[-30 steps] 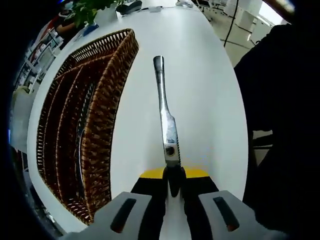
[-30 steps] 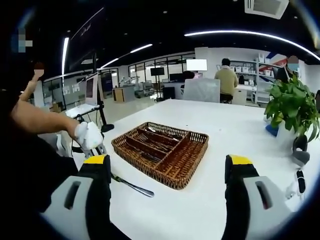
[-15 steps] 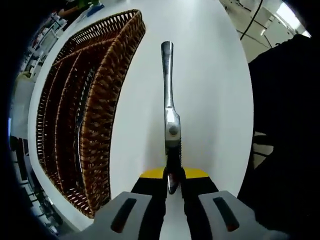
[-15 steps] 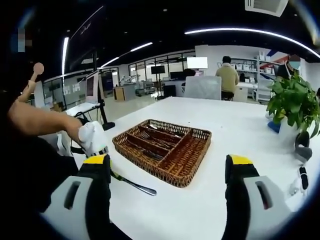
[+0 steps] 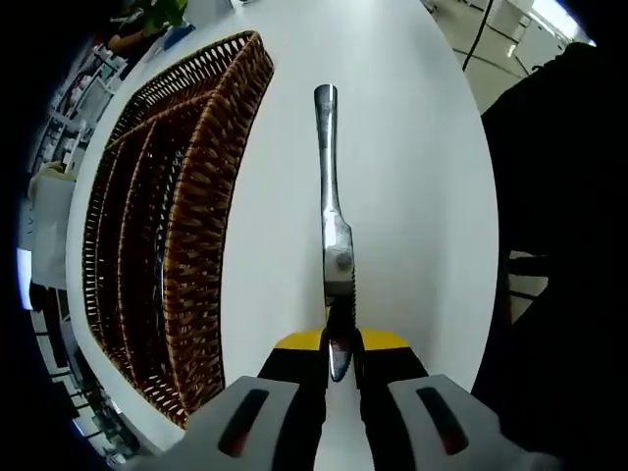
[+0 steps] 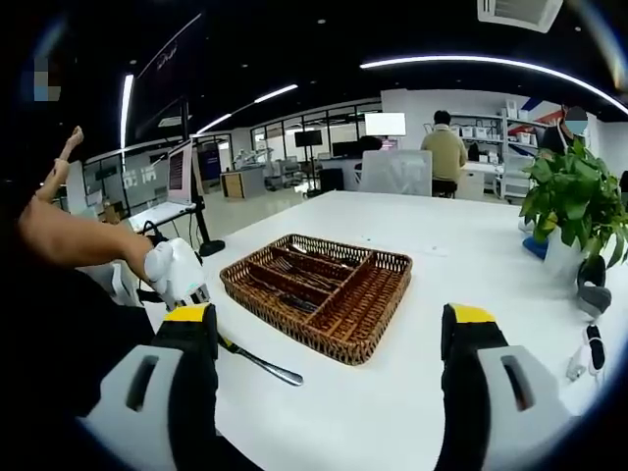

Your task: Arrange the knives, forks, and spoons in their matching storage slots by inserting each utensil handle-first until every utensil is classified and aligned in the correct compartment

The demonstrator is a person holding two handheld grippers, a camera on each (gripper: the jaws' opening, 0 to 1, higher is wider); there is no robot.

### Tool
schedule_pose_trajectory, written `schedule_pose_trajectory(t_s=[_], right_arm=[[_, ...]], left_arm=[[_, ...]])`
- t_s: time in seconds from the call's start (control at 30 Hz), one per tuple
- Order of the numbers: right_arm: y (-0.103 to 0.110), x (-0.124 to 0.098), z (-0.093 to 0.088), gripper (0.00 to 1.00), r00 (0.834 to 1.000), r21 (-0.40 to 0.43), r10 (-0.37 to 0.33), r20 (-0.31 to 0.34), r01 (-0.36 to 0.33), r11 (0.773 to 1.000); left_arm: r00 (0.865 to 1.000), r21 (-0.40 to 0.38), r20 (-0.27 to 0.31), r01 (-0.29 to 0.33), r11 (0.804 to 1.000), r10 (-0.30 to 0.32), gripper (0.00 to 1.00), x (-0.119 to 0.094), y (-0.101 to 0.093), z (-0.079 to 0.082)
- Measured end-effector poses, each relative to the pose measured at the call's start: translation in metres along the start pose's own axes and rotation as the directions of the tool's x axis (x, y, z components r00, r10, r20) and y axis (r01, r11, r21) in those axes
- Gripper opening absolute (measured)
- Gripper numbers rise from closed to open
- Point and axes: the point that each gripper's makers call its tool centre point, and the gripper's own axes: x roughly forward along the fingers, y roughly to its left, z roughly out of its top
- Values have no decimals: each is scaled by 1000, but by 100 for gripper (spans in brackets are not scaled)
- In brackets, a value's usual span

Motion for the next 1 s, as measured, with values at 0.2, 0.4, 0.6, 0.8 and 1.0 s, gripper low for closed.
schedule_pose_trajectory(t_s=[0.2, 0.4, 0.6, 0.8, 1.0], right_arm=[[2, 0, 1, 98, 1000, -9, 13, 2, -13, 1000], [8, 1, -7, 97, 999, -49, 44, -30, -45, 998], [16, 2, -10, 97, 994, -106, 93, -58, -99, 989], [27, 6, -12, 94, 986, -144, 149, -75, -159, 977], [46, 16, -35, 80, 951, -232, 260, -168, -294, 927]], left_arm=[[1000, 23, -5, 12, 1000, -12, 8, -2, -5, -4], [1000, 43, 19, -19, 999, 18, 8, -16, -1, -4], [998, 67, 40, -56, 996, 54, 8, -34, 6, -4], [994, 89, 68, -93, 992, 87, 8, -45, 13, -2], [992, 125, 72, -110, 986, 102, 8, -48, 13, 0]])
